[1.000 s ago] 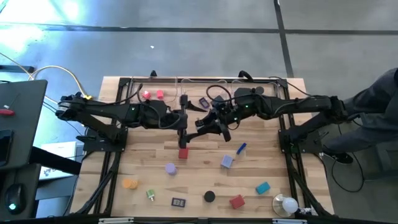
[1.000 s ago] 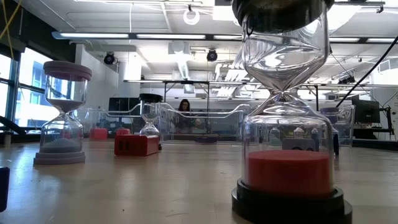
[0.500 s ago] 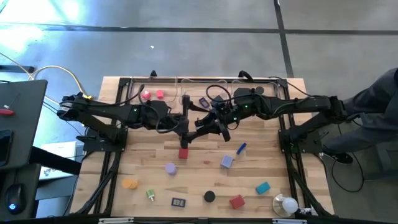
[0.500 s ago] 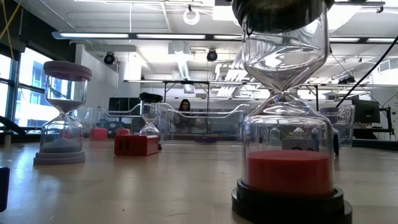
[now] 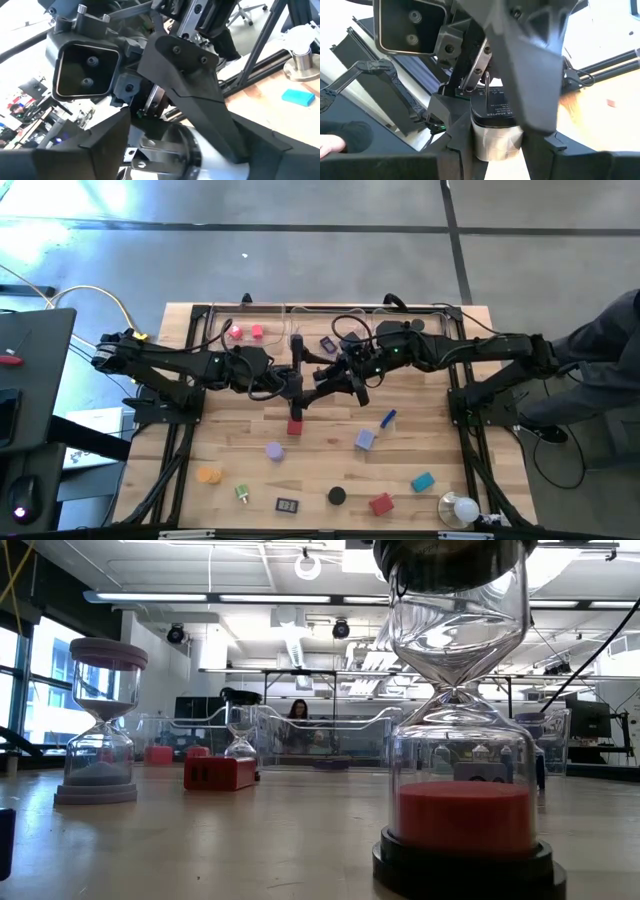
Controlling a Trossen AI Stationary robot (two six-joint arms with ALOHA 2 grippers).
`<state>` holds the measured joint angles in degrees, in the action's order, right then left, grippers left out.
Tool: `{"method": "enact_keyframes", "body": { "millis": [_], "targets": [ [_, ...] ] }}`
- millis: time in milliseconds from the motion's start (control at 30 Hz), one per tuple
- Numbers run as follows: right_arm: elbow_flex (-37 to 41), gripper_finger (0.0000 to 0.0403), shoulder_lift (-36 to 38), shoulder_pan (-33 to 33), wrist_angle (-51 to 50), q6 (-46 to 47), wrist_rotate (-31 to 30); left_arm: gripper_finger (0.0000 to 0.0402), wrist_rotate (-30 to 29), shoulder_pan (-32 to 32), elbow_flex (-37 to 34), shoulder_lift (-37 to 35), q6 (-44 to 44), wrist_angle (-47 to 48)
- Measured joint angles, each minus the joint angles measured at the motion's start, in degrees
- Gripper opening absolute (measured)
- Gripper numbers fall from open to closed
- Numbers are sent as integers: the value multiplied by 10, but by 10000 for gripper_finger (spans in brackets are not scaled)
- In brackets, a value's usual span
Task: Pick & Place Office items
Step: Put the white charger adapter into the left transparent bin
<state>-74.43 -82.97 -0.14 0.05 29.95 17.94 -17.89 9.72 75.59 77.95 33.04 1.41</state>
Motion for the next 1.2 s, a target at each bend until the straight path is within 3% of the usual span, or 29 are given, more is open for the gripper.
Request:
{"method": "enact_keyframes", "body": {
  "millis": [267,433,600,700,1033,1200],
  "targets": [
    [0,118,0,0,0,3,-1,233,1,0,0,-1,2,2],
    [0,118,0,0,-2,25,-2,237,1,0,0,-1,-5,2],
    [0,175,1,0,-18,37,-26,237,-4,-1,-1,-1,1,5],
    [0,190,1,0,-19,37,-28,234,-4,-1,-1,-1,1,6],
    [0,173,2,-1,-20,34,-20,232,-7,-1,-1,-2,1,10],
    [0,173,19,-22,-59,36,-25,233,-40,-1,-1,-8,1,18]
  ]
}}
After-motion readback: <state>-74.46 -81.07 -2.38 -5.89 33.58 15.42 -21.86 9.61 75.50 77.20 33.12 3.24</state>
